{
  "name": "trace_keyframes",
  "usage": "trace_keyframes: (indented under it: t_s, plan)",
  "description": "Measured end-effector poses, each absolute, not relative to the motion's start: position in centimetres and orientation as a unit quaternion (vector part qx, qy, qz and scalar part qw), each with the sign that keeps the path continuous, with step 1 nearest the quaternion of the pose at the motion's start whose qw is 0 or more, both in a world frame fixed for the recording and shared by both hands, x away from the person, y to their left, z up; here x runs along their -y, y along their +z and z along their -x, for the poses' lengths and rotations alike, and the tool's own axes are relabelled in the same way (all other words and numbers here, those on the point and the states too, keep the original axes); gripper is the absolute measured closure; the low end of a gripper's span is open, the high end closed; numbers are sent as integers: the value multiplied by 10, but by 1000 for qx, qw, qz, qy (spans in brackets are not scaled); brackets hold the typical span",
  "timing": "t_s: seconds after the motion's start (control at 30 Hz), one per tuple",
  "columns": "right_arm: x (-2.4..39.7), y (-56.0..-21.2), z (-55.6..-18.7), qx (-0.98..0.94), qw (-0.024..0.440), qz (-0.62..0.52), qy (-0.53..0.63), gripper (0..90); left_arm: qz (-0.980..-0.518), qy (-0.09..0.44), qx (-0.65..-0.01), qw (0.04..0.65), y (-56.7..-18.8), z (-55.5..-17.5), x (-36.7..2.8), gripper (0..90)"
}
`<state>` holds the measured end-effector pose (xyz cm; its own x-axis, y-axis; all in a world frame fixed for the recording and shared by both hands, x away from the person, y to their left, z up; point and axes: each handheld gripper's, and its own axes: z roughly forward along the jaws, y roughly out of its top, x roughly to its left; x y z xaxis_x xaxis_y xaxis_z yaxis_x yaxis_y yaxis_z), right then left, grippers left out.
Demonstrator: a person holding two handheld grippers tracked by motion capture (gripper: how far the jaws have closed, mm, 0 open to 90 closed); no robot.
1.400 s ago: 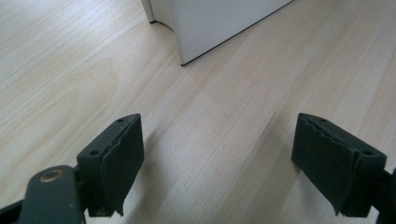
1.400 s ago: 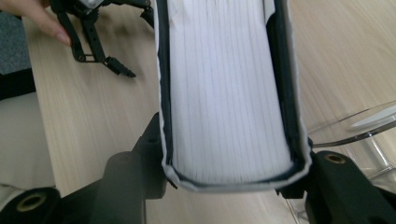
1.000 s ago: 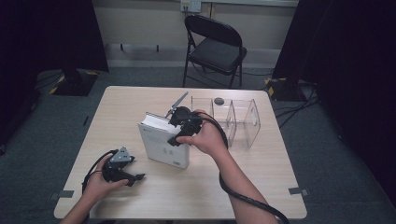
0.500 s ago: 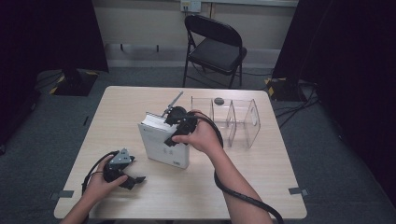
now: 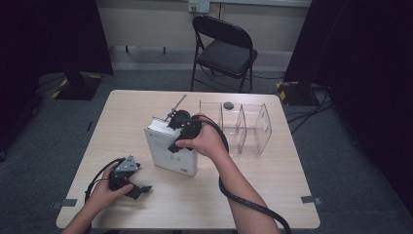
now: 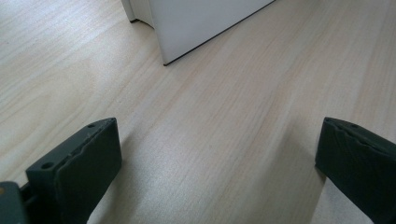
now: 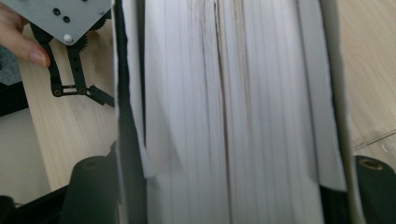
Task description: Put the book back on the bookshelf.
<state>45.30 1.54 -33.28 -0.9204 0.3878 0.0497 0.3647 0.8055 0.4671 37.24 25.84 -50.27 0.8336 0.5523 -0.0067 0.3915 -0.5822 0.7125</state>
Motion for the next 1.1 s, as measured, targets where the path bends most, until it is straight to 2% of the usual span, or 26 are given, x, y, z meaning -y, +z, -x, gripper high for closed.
trace_keyframes:
  t_s: [0.2,0.53,0.7,0.9,1.1]
  plan:
    - [-18,-333,-455,-955,19,-184,231,276,-883,107,-268,371,-503,-372,-258,0]
    - [-22,-335,-456,-957,57,-177,223,266,-882,107,-268,372,-503,-372,-258,0]
    - [-22,-335,-456,-955,55,-182,226,298,-882,107,-269,372,-503,-372,-258,0]
    - [-24,-333,-454,-959,52,-180,211,420,-882,107,-269,372,-503,-372,-258,0]
    - [-27,-330,-451,-965,37,-180,185,472,-883,107,-268,371,-503,-372,-258,0]
